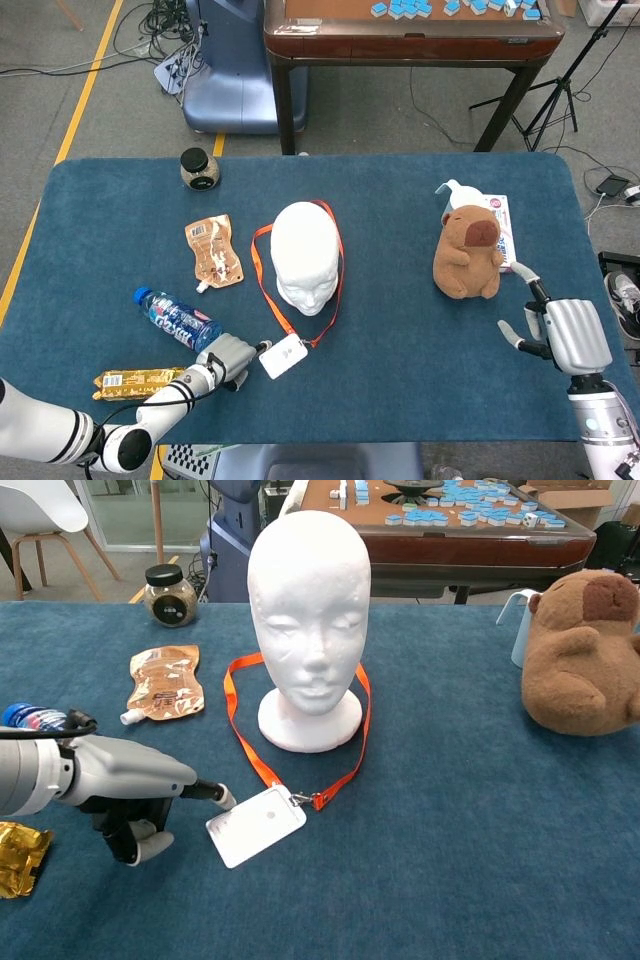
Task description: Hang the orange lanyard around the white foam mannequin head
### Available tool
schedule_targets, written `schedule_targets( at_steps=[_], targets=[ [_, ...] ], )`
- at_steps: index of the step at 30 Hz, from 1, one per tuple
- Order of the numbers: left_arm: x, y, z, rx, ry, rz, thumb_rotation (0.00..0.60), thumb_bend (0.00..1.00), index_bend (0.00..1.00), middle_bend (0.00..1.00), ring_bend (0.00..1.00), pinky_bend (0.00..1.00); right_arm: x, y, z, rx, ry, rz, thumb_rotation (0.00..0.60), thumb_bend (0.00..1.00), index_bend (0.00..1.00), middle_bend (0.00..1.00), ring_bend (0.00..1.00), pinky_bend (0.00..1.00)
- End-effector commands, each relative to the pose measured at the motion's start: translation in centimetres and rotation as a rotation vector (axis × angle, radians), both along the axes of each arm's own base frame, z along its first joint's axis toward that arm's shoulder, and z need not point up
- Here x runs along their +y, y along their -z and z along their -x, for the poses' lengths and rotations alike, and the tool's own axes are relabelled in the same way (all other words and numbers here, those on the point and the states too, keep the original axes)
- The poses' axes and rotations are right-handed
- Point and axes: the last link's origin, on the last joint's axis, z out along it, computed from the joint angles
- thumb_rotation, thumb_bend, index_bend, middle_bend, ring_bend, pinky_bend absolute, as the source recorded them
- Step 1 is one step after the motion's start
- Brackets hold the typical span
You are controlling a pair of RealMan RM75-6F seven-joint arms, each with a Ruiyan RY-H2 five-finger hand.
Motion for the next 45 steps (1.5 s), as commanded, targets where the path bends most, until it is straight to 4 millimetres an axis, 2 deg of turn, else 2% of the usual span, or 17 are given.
schedule_targets(
  at_steps=[1,14,26,32,40,45],
  targets=[
    [-0.5,0.2,-0.4,0.009,0.013,0.024,0.600,0.57,0.09,0.92,0.94,0.90,0.1,0.0,0.0,-0.002,-0.002,0.002,0.600,0.28,0.16,0.85,0.90,0.89],
    [-2.1,0.9,-2.3,-0.017,0.053,0.073,0.600,0.56,0.10,0.92,0.94,0.90,0.6,-0.4,0.4,-0.009,0.005,0.015,0.600,0.28,0.16,0.85,0.90,0.89],
    [-3.3,1.1,-3.2,-0.027,0.071,0.124,0.600,0.55,0.10,0.92,0.94,0.90,0.8,-0.5,0.6,-0.016,0.007,0.018,0.600,0.28,0.16,0.85,0.90,0.89],
    [-3.3,1.2,-3.3,-0.031,0.063,0.120,0.600,0.54,0.10,0.92,0.94,0.90,1.0,-0.7,0.9,-0.018,0.012,0.022,0.600,0.28,0.16,0.85,0.90,0.89],
    [-2.9,-0.9,-2.1,-0.030,0.030,0.065,0.600,0.51,0.11,0.88,0.90,0.87,1.2,-0.9,1.2,-0.003,0.024,0.018,0.600,0.28,0.16,0.85,0.89,0.89],
    [-2.7,-3.9,-0.3,-0.049,0.001,-0.034,0.600,0.50,0.11,0.85,0.85,0.84,1.6,-0.9,1.6,0.048,0.036,-0.012,0.600,0.28,0.16,0.77,0.78,0.83]
  ],
)
